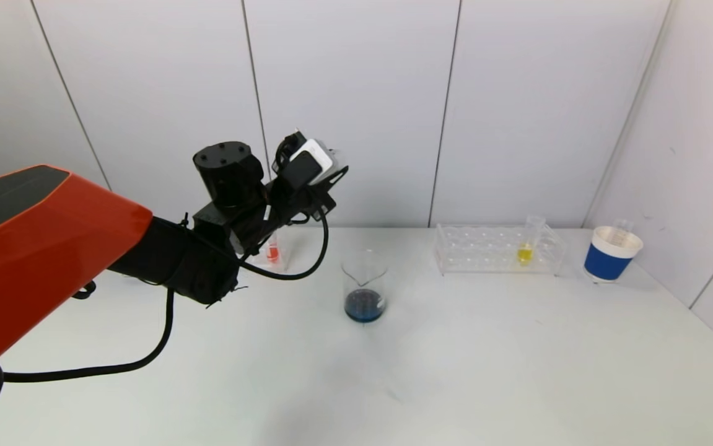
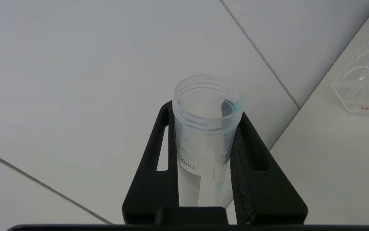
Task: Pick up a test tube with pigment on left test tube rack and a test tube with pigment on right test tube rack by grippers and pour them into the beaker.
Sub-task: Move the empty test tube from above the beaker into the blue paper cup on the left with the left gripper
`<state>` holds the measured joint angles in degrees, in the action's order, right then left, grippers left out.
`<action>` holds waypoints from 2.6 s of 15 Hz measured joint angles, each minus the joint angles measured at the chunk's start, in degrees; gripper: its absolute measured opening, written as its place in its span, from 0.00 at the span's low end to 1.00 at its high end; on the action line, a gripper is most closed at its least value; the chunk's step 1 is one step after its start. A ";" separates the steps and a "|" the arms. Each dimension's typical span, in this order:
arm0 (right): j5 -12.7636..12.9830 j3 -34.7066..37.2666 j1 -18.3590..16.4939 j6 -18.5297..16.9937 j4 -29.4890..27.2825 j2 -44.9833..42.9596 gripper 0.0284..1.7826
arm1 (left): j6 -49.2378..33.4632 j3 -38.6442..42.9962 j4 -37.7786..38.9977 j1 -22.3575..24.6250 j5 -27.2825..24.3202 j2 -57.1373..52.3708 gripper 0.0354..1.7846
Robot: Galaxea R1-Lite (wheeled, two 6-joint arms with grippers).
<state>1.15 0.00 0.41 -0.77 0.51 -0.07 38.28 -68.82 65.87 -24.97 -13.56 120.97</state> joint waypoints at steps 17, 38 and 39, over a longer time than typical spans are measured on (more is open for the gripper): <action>0.00 0.00 0.00 0.02 0.00 0.00 0.99 | -15.54 -0.89 -3.52 6.01 10.56 -0.68 0.25; -0.02 0.00 0.00 0.00 0.00 0.00 0.99 | -27.34 -3.47 -13.30 30.28 10.06 -4.38 0.25; -0.02 0.00 0.00 0.00 0.00 0.00 0.99 | -27.65 -3.62 -13.47 31.42 9.84 -4.24 0.25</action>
<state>1.12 0.00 0.41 -0.77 0.51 -0.07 10.63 -72.44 52.40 6.45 -3.72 116.72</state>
